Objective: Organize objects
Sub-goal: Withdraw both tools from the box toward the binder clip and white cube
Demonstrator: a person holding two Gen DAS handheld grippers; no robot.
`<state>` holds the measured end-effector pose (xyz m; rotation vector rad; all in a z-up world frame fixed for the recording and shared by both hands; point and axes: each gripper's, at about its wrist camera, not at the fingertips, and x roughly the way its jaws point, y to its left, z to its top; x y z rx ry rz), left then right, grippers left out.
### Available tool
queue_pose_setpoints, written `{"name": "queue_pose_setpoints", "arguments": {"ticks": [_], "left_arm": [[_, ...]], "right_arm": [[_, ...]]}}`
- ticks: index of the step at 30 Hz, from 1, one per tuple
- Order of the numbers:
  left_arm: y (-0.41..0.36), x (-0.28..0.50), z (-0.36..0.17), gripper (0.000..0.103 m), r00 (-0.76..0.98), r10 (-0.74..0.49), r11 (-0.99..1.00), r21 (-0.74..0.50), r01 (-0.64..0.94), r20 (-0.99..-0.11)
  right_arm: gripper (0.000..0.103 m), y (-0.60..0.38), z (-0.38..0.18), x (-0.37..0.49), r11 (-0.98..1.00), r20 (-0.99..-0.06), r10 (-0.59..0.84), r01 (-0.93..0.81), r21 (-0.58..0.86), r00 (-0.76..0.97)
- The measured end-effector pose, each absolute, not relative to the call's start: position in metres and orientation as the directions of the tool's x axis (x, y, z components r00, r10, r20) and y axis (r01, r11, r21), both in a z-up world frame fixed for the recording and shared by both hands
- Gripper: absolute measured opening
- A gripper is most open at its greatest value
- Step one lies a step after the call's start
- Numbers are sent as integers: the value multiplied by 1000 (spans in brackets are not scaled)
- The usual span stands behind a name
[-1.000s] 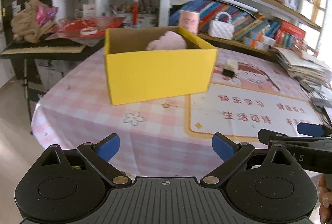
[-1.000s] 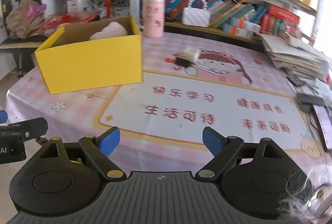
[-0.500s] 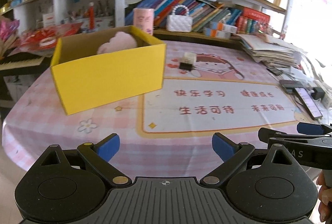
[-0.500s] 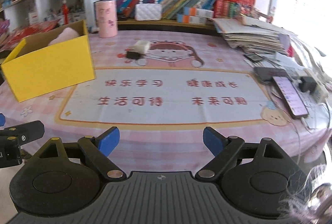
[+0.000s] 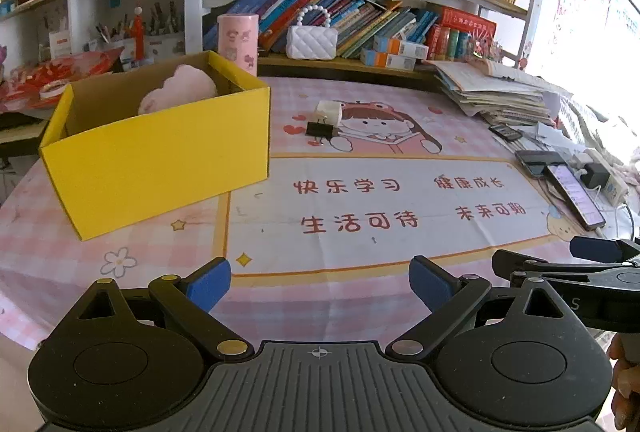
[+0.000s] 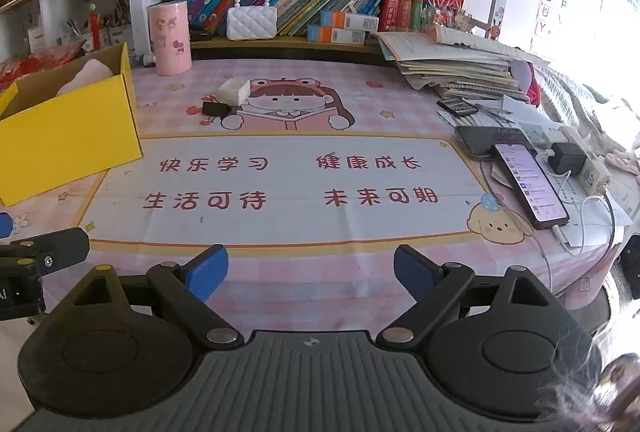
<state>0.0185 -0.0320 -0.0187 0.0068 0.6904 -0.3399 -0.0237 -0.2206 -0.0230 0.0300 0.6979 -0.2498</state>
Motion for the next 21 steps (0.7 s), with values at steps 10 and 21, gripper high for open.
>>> {"name": "queue_pose_setpoints", "arguments": {"ticks": [10,21], "left_arm": [[-52,47,-29,97,697,-285,951,-103,291,-658],[-90,97,-31,97,705,-273,955,-97,279,-655]], "right_arm": [[90,-235,-34,7,978,-674,-189,199,-64,714],[90,-276,-34,62,980,-664,-168,197,-31,729]]}}
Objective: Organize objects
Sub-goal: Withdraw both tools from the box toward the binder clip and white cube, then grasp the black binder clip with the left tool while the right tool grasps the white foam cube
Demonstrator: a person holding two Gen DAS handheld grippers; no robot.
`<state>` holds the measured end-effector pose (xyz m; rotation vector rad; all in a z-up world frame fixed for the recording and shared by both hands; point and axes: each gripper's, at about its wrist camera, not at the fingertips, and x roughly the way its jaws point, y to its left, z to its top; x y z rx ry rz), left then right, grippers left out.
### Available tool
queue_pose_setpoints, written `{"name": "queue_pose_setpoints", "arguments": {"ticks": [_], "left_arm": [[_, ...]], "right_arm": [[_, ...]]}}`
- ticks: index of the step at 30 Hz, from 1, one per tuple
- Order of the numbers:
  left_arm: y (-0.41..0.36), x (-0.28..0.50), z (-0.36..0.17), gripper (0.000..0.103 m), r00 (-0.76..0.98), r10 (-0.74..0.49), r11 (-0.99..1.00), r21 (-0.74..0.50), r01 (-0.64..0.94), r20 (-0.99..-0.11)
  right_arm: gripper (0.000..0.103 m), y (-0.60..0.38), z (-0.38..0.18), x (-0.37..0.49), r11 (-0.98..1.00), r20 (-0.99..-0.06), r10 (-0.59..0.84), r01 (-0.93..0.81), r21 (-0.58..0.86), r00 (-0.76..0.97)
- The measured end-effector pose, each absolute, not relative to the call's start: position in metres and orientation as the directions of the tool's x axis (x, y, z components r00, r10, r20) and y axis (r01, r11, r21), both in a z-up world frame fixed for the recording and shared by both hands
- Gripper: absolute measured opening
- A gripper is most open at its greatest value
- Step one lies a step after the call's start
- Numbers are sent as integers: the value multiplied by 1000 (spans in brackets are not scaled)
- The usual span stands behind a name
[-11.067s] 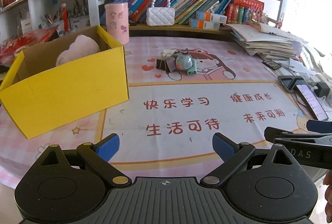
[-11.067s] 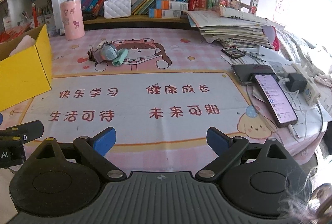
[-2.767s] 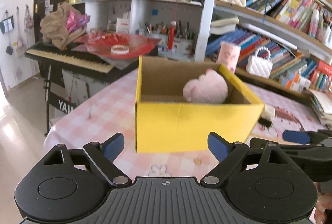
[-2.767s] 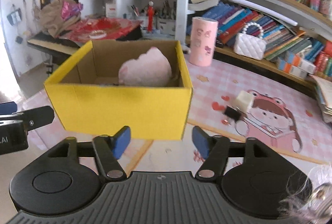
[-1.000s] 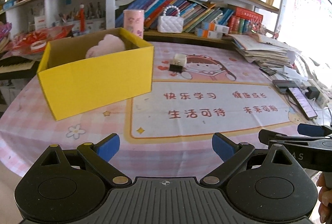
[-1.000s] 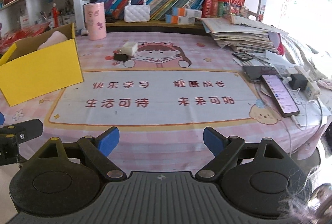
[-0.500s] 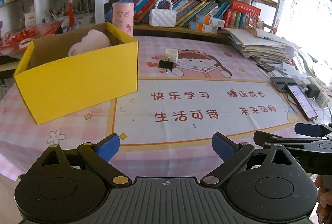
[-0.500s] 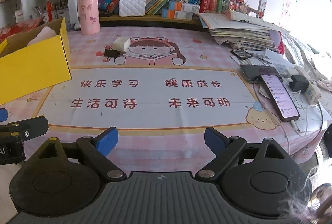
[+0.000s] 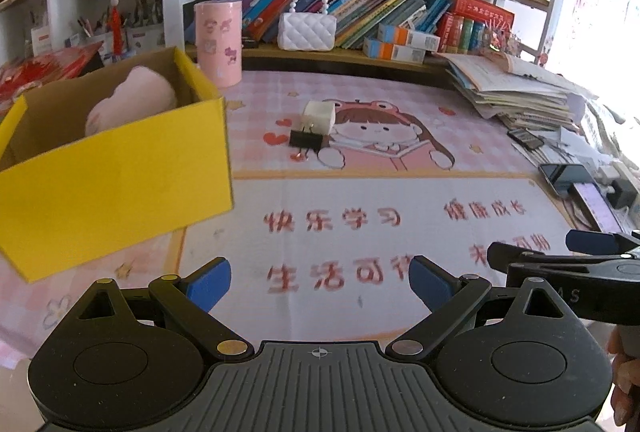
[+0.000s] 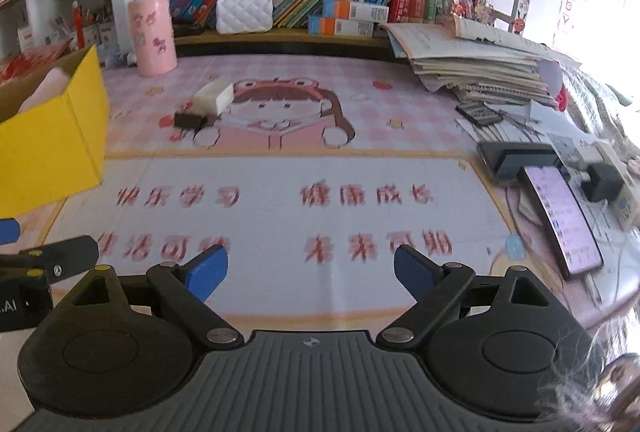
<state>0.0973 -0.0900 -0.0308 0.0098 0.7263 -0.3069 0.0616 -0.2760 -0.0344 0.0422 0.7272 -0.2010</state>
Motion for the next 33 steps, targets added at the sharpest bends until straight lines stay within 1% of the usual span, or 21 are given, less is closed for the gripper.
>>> {"name": "queue_pose_setpoints", "arguments": {"ticks": [8,12,18,20,24,31,33], "left_arm": [[-126,136,-33,96,710,-226,964,-51,259,-667],[-139,152,-32,94,731,-220,968,-49,247,-646],[-154,191,-33,81,768,-171,980,-29,195,-617],[-158,206,-36,79,773,-151,985,-26,172,-616],[-163,239,-50,70,772,-104,992,-15,122,-627],[-171,280,-80,64,758,-43,997,26,78,-651],[-173,291,-87,60,750,-36,996,35,78,-660]], "right_arm": [[90,-309,-32,105,986,-655,-135,165,-17,743],[90,-326,-31,125,989,-649,-111,150,4,753],[90,-346,-25,155,992,-617,-77,125,35,783],[90,-350,-23,164,992,-610,-66,116,42,790],[90,-356,-22,177,994,-599,-47,96,51,799],[90,-362,-26,190,997,-608,-13,55,50,794],[90,-365,-28,192,998,-614,-12,52,47,789]]}}
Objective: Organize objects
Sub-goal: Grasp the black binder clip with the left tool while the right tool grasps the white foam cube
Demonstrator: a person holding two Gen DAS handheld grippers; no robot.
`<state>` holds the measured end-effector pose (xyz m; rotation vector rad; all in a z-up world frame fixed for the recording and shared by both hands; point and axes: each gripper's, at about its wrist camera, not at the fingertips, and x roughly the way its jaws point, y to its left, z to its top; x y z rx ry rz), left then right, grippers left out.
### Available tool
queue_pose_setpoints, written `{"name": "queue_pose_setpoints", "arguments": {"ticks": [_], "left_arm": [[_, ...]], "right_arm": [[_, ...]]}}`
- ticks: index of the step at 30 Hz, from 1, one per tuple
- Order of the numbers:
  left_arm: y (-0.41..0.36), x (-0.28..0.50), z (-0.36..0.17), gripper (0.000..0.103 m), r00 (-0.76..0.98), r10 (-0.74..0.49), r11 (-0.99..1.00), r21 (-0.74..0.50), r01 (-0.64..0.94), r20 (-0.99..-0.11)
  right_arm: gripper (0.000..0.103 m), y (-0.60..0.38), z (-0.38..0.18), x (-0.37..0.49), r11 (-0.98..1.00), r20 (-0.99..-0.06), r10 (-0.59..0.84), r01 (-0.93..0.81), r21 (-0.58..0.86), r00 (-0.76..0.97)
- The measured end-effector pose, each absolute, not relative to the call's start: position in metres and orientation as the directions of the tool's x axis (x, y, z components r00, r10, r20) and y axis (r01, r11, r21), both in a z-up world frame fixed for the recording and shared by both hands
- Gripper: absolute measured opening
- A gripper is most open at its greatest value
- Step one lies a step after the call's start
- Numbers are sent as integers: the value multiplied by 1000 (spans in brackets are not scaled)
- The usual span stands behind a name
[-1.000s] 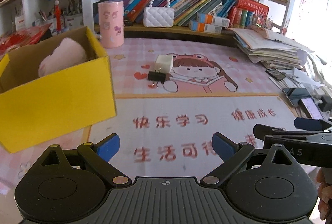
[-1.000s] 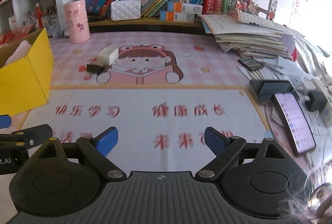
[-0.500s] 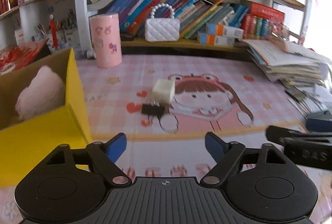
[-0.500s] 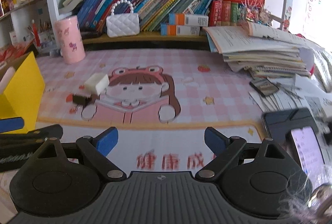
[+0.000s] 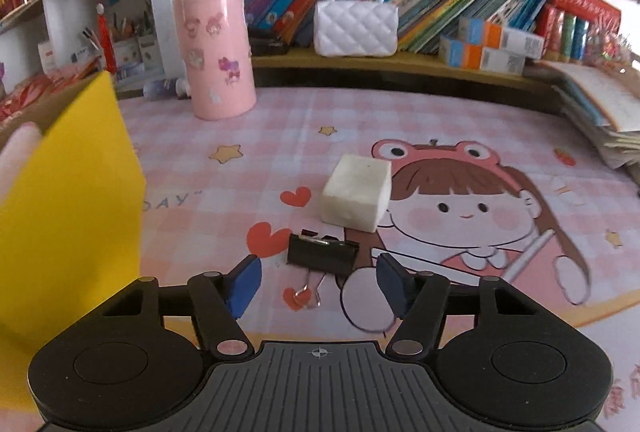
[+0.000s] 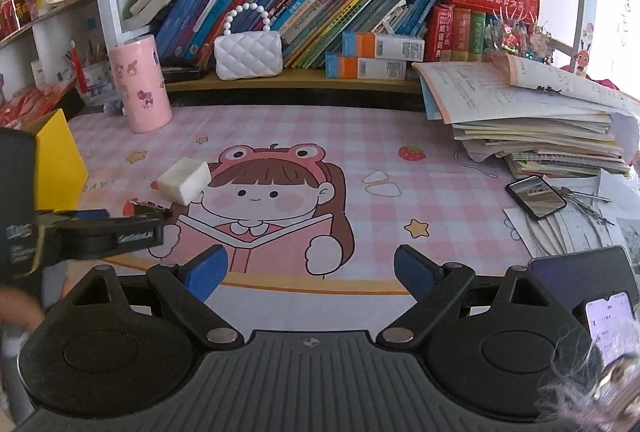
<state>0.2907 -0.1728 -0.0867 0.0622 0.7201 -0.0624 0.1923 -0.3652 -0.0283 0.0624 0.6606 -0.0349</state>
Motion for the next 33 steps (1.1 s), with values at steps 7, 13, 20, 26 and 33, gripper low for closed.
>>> {"name": "queue_pose_setpoints", "arguments": {"ticks": [7,13,20,26,33], "left_arm": [[-169,312,-98,53,747,-31,997,30,68,-664],[-168,307,-92,39,729,-76,994,6,108,-680],[-146,244,-60,39,698,-179,982,-87,165,-693],[-119,197,-43,39,668,-188,980,-96,173,-720],[-99,159,-34,39,669,-125,992,-84,94,-733]], "right_arm": [[90,-377,-36,198,996,-638,-20,69,52,770],[90,-377,-39,203,997,-642,-1,50,58,766],[90,-359,-42,230,996,-625,66,-14,87,778],[91,-326,-57,275,981,-601,192,-174,90,776],[89,-281,-75,334,936,-579,309,-349,43,755]]}}
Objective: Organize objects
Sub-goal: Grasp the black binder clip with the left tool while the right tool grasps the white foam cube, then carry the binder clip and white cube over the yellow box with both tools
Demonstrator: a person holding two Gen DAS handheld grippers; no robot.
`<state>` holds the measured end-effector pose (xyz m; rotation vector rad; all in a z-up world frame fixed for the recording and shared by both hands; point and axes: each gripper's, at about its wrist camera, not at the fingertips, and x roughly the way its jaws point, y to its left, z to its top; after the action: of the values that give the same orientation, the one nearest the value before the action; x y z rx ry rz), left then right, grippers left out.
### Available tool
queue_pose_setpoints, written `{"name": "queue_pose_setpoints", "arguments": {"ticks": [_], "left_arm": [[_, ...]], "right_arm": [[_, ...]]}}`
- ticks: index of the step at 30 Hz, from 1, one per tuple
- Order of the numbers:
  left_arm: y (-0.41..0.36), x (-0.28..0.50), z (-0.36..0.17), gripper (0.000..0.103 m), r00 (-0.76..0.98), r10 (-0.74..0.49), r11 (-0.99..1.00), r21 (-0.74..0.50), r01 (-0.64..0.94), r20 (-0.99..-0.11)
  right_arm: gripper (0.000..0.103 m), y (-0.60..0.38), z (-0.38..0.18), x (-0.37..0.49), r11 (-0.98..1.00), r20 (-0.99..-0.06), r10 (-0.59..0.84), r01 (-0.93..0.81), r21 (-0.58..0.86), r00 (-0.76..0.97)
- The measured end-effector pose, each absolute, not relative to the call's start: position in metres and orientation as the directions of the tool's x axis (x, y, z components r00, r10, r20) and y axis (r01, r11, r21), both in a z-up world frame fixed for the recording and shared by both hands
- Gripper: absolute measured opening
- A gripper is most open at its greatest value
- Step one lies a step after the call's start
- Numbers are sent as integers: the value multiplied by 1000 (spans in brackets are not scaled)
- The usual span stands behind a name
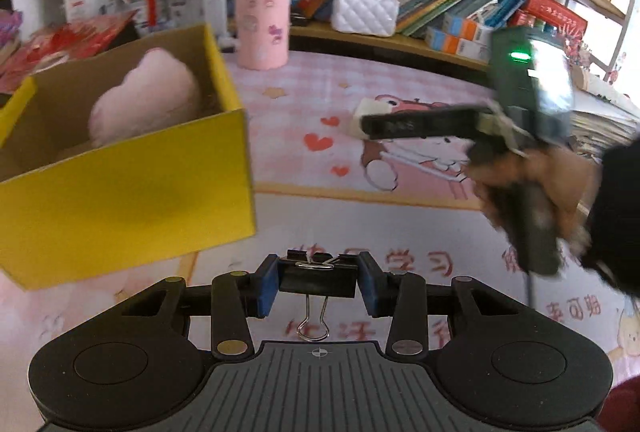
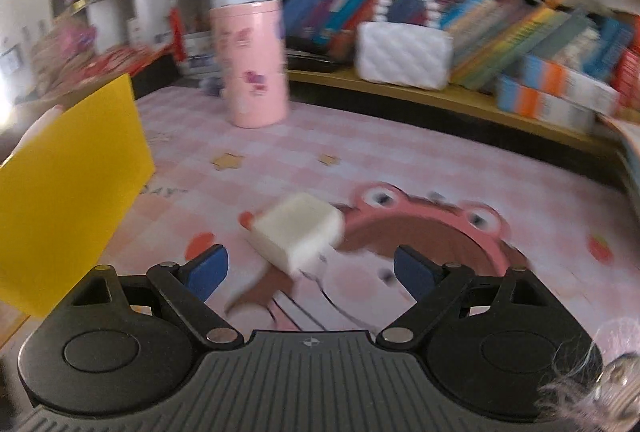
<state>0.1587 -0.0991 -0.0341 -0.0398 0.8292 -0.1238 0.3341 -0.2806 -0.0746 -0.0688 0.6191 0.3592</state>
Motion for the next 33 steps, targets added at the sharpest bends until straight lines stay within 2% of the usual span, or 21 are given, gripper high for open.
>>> {"name": "queue_pose_setpoints", "arguments": {"ticks": [6,9,10,14,26,33], "left_arm": [[-82,140,-30,39,678,-90,995,-88,37,-729],[-74,134,-29,39,683,-69,996,-89,6,-728],[-71,132,-29,39,685,-65,996,-89,-1,-726],[-61,126,-27,39,698,-59,995,-97,-15,-713],[-29,113,-24,39,747,-119,984,-178,0,-654],[-8,103,-23,39,765,-108,983,-185,-16,-635]], "right_arm": [[85,-258,-92,369,944,-613,270,-331,14,743],[71,-259,-99,375,948,-630,275,-314,52,726],[61,-259,-100,374,950,-620,266,-309,40,738],[50,-259,-94,366,950,-620,265,-309,37,739],[48,-274,-47,263,979,-631,202,-175,105,749],[48,-254,-20,189,975,-634,223,-154,163,741]]}}
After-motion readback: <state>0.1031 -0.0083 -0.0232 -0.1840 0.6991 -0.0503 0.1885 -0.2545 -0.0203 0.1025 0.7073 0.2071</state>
